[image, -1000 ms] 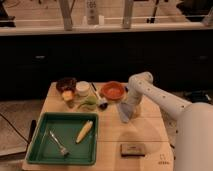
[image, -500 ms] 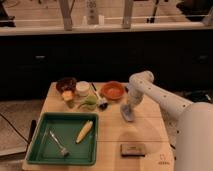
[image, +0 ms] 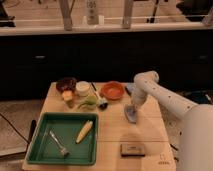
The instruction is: Wipe table surface with towel
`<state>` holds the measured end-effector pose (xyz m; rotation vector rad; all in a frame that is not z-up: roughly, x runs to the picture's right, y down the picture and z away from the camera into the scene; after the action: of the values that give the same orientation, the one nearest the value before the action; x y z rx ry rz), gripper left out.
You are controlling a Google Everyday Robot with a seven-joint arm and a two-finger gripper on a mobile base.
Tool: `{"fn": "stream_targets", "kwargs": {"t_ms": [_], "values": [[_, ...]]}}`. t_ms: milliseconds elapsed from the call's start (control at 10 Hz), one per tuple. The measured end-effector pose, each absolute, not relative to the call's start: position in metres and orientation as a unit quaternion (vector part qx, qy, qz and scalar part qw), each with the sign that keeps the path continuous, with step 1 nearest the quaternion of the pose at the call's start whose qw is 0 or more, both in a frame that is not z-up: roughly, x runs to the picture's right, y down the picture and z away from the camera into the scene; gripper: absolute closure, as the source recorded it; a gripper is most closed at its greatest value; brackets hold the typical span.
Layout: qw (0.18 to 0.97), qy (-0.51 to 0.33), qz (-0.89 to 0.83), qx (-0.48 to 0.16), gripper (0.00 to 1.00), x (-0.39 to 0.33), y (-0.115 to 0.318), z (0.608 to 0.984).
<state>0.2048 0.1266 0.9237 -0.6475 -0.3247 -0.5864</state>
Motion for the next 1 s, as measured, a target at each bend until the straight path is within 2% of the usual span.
{"fn": "stream_targets", "kwargs": {"t_ms": [500, 1000], "values": [[0.892, -0.150, -0.261, -0.336, 1.00, 0.213, 0.122, 0.918], [0.892, -0.150, -0.266, -0.333, 1.00, 0.215, 0.117, 0.921]]}}
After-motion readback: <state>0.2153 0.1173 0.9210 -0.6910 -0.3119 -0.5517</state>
